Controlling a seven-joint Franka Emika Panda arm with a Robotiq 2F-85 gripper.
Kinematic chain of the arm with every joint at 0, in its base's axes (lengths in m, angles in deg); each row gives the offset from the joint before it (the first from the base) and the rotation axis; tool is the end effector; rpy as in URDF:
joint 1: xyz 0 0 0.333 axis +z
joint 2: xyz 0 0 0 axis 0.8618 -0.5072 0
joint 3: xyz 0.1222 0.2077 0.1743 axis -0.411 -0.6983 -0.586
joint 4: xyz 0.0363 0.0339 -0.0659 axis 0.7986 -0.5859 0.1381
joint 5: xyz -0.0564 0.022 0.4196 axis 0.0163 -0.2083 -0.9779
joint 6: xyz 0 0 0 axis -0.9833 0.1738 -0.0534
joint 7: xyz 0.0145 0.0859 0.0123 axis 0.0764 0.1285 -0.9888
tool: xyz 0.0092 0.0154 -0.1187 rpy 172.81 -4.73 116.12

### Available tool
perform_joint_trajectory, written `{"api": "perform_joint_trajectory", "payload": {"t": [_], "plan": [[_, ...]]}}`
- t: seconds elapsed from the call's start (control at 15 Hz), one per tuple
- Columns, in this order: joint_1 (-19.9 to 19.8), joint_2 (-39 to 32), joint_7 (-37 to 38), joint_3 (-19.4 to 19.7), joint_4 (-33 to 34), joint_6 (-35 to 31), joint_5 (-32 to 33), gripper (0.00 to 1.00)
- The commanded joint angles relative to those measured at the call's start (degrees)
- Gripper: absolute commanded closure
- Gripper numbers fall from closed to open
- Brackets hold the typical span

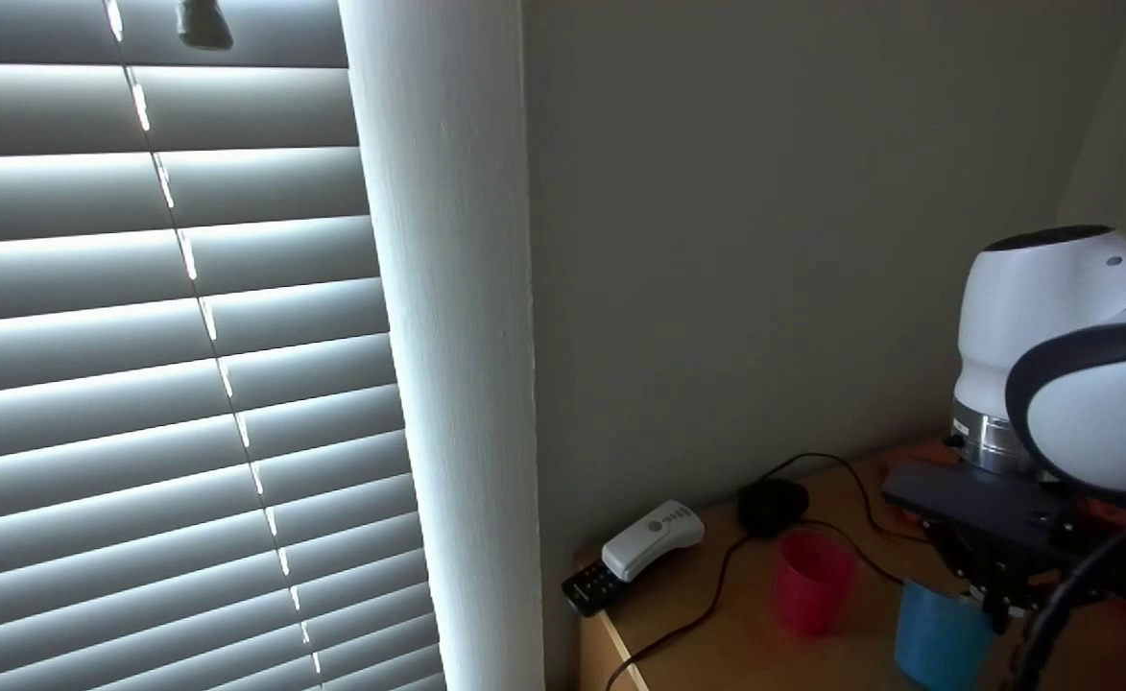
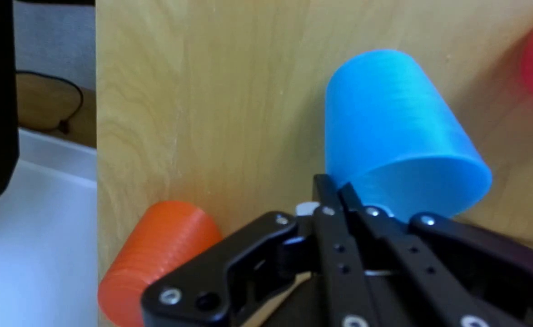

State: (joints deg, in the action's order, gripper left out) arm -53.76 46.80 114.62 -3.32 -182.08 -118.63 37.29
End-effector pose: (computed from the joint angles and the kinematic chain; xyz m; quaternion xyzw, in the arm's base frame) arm 0.5010 -0.0105 0.1967 0.8096 -0.5806 -0.0023 0.0861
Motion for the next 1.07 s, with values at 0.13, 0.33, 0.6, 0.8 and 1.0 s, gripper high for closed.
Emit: {"api": "perform_joint_trajectory", "payload": {"t": [0.13, 0.33, 0.6, 0.8, 1.0], "plan": [[1.1, 2.6, 13.9, -1.2, -4.8, -5.9, 21.4, 0.99], [1.2, 2.6, 18.4, -2.3, -5.0, -5.3, 28.8, 0.99], [0.3, 3.0, 21.4, -3.7, -5.6, -5.4, 32.9, 0.66], [-0.2, 3.4, 20.9, -4.1, -5.9, -5.7, 32.4, 0.43], [-1.9, 5.1, 18.1, -3.6, -6.4, -6.0, 29.1, 0.19]]}}
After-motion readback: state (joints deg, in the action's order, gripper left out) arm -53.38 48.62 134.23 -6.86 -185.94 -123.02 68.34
